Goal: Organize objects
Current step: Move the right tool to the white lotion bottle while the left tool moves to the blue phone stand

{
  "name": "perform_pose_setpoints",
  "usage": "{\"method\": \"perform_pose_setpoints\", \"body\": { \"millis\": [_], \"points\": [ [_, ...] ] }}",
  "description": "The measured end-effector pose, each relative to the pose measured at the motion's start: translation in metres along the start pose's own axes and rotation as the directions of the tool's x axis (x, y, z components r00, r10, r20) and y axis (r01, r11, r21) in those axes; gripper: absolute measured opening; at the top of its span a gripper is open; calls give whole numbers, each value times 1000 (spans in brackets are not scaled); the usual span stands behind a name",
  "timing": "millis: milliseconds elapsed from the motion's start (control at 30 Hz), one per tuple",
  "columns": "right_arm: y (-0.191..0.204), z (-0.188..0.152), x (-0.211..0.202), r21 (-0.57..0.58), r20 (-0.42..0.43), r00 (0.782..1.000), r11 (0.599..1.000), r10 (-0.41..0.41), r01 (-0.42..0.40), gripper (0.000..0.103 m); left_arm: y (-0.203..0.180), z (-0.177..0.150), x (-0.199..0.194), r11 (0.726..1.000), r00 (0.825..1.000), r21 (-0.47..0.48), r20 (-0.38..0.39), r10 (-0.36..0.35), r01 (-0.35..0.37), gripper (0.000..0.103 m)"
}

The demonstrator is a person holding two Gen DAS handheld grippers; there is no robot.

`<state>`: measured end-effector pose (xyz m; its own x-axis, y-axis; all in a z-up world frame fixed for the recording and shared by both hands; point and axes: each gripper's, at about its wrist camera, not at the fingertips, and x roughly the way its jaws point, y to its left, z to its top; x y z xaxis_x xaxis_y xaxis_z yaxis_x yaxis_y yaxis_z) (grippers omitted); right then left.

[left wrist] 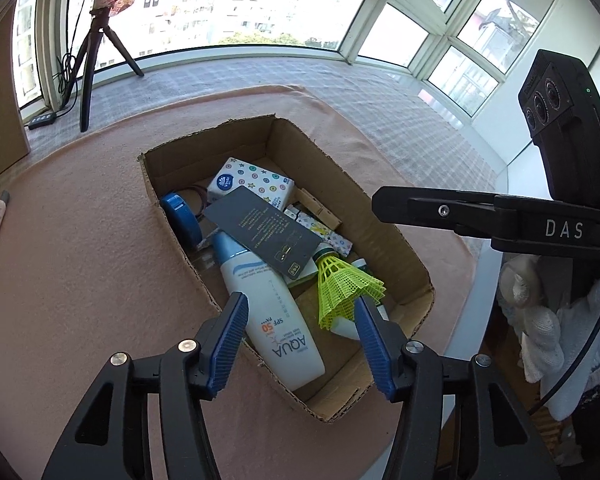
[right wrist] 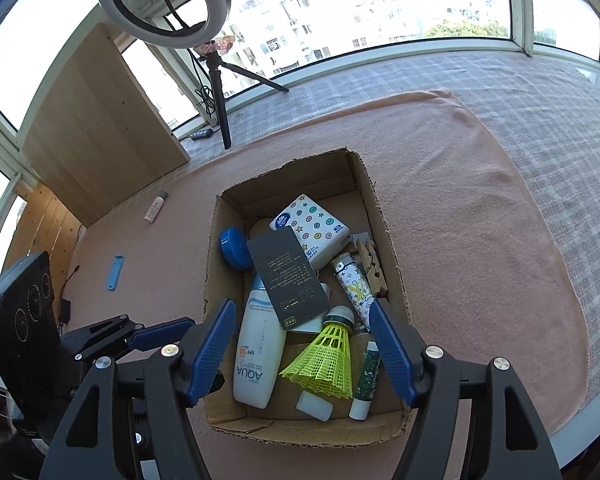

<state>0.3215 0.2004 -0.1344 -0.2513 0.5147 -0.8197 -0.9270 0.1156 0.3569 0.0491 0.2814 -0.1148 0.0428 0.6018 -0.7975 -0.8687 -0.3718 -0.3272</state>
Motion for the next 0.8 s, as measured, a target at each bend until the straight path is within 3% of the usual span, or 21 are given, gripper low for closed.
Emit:
{"method": "perform_pose_setpoints", "body": {
  "millis": [333,800],
  "points": [
    [21,-1,6,-25,-1,1000,1000,14,-14,66,26,-7,-23,998,999,-38,17,49,-49,59],
    [84,4,31,-104,-17,999,994,40,-41,66,100,-33,-70,977,988,-164,42,147,-139,59]
  ]
}}
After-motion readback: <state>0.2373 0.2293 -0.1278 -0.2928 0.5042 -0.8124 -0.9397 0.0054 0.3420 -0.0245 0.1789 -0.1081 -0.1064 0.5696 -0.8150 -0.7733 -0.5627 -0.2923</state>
